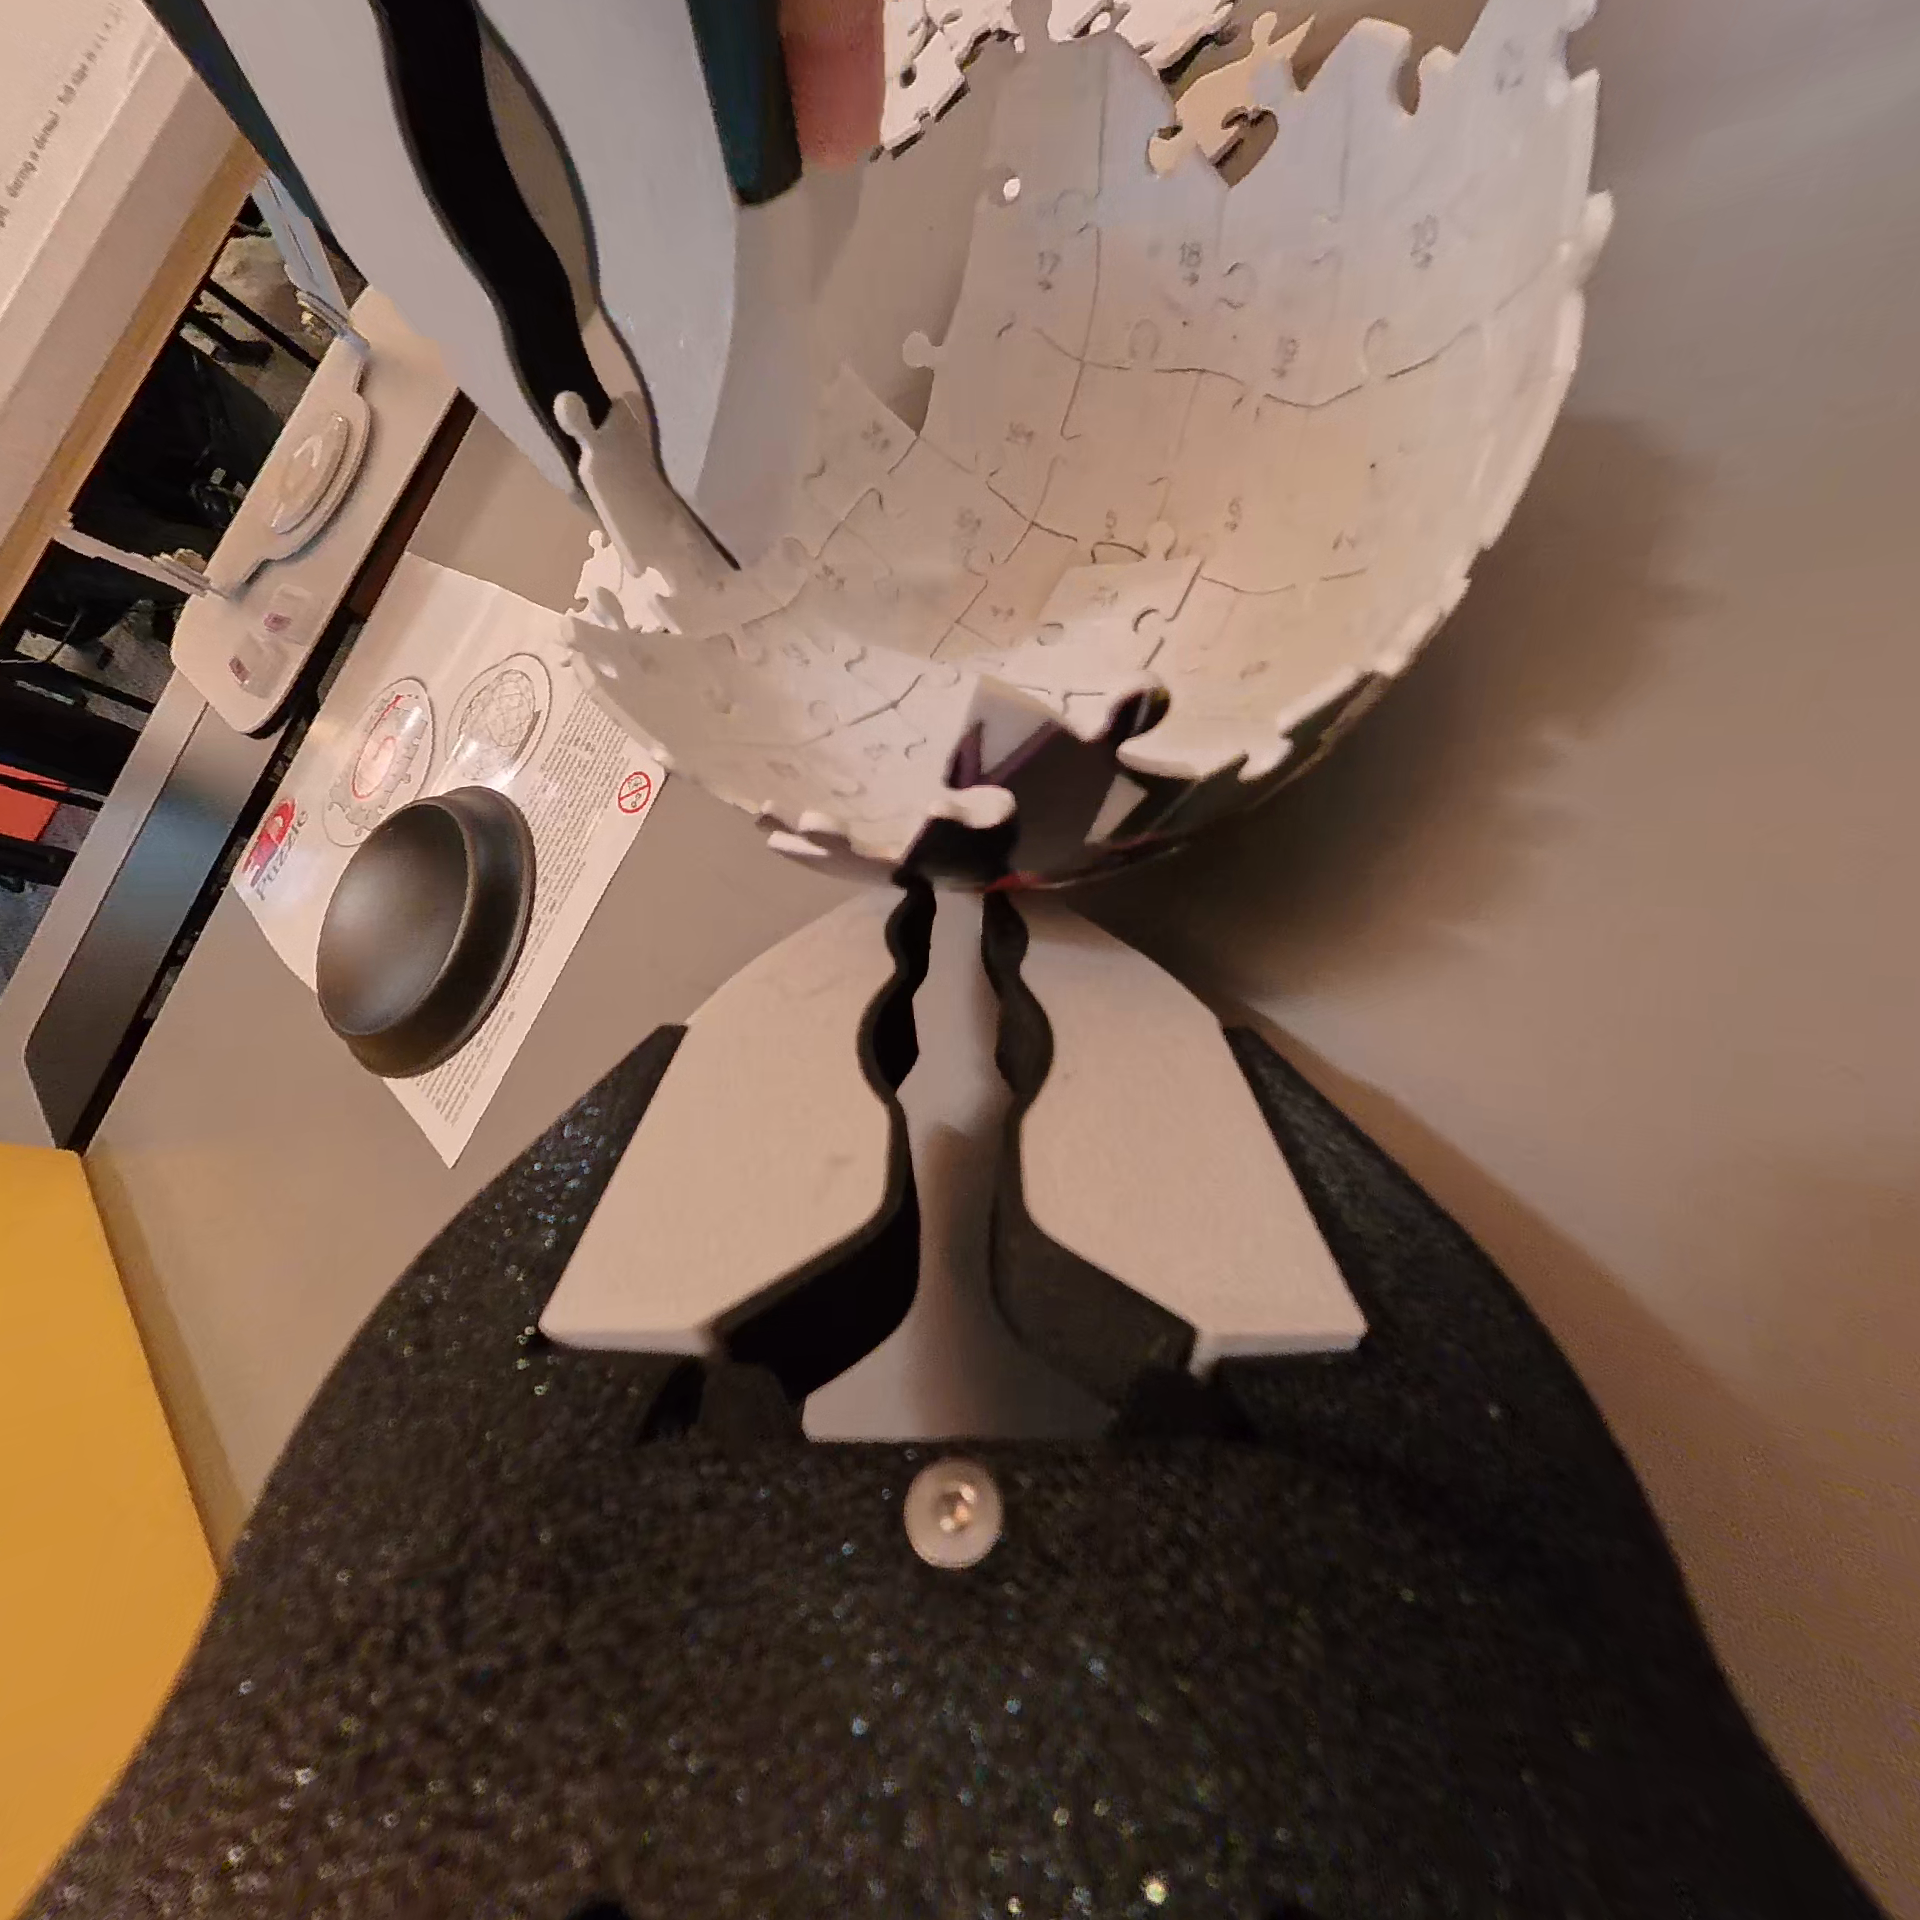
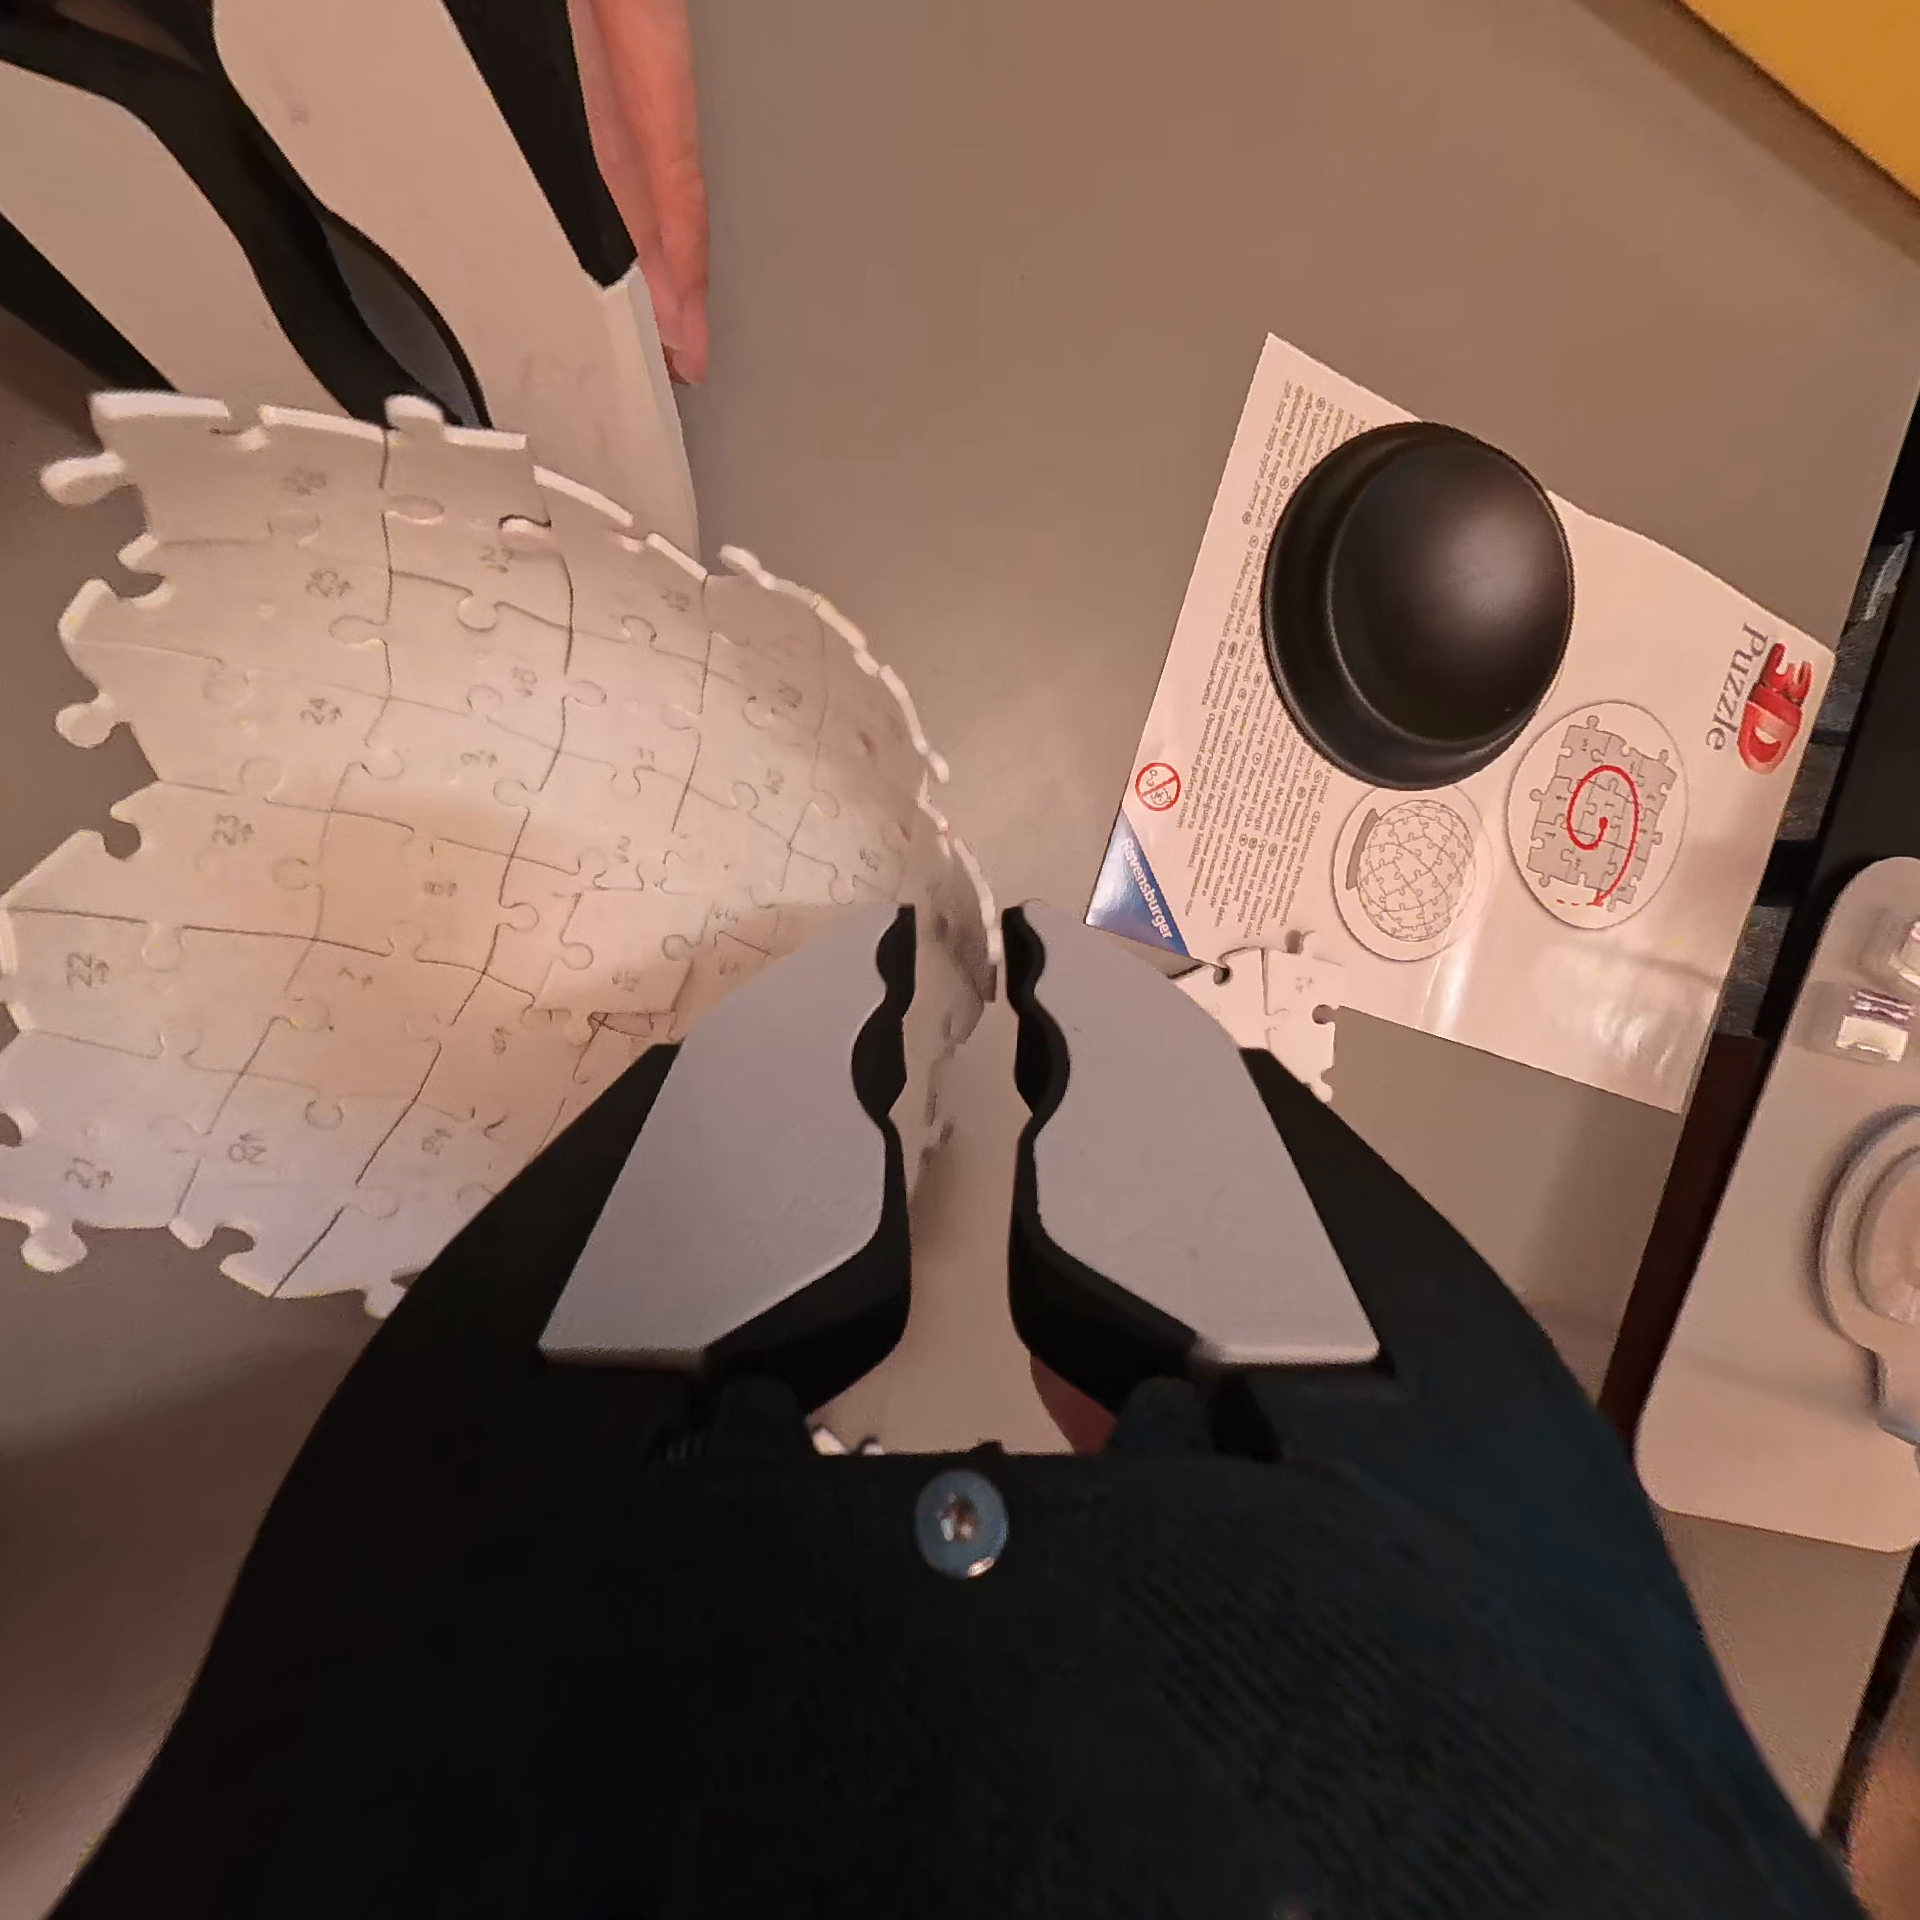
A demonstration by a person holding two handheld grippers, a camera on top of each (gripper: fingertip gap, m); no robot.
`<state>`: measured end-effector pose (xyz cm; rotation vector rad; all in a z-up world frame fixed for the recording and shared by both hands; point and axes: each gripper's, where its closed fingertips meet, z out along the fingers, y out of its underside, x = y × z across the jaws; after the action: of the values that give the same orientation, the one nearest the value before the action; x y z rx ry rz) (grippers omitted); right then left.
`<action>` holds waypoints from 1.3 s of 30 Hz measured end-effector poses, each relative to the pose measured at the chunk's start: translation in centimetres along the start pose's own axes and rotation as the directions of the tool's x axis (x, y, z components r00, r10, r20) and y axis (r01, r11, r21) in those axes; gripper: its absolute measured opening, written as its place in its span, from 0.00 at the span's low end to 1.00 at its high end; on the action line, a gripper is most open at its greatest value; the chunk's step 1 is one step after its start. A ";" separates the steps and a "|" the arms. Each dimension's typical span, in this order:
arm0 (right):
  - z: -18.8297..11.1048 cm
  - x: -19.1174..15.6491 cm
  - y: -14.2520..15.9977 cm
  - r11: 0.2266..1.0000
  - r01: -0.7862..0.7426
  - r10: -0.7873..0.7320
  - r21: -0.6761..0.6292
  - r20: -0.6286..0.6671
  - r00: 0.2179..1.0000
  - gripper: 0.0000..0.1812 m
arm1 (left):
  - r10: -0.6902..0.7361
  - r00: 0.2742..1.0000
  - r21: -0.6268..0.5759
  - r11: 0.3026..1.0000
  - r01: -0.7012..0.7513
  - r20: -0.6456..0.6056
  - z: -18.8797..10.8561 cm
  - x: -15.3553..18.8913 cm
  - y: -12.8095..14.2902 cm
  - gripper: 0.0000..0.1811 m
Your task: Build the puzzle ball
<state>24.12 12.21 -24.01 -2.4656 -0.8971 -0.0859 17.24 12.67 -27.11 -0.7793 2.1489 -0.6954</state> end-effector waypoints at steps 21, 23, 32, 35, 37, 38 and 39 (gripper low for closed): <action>0.0 -0.3 -0.2 1.000 -0.016 0.015 0.017 0.021 1.000 0.14 | 0.002 1.000 0.000 1.000 -0.002 -0.002 0.0 0.0 0.0 0.05; -0.1 0.2 -0.3 1.000 -0.017 0.017 0.023 -0.004 1.000 0.15 | 0.002 1.000 0.000 1.000 -0.002 -0.003 0.0 0.0 0.0 0.05; 1.0 -0.3 -0.3 0.999 0.027 -0.027 -0.022 0.010 1.000 0.16 | 0.003 1.000 0.001 1.000 -0.003 0.000 -0.1 0.0 0.0 0.05; 0.8 -0.3 -0.7 1.000 0.012 -0.012 -0.001 0.007 1.000 0.17 | 0.003 1.000 0.001 1.000 -0.003 0.000 -0.1 0.0 0.0 0.05; 0.4 -0.2 -0.5 1.000 0.010 -0.010 -0.012 0.000 1.000 0.18 | 0.003 1.000 0.001 1.000 -0.003 0.000 -0.1 0.0 0.0 0.05; 0.0 -0.2 -0.3 1.000 0.009 -0.009 -0.027 -0.009 1.000 0.19 | 0.003 1.000 0.001 1.000 -0.003 0.002 -0.1 0.0 0.0 0.05; -0.5 0.0 -0.3 0.999 0.005 -0.006 -0.035 -0.031 1.000 0.20 | 0.003 1.000 0.001 1.000 -0.003 0.002 -0.1 0.0 0.0 0.05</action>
<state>24.03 12.15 -23.45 -2.4874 -0.8968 -0.1427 17.19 12.67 -27.03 -0.7757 2.1471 -0.6936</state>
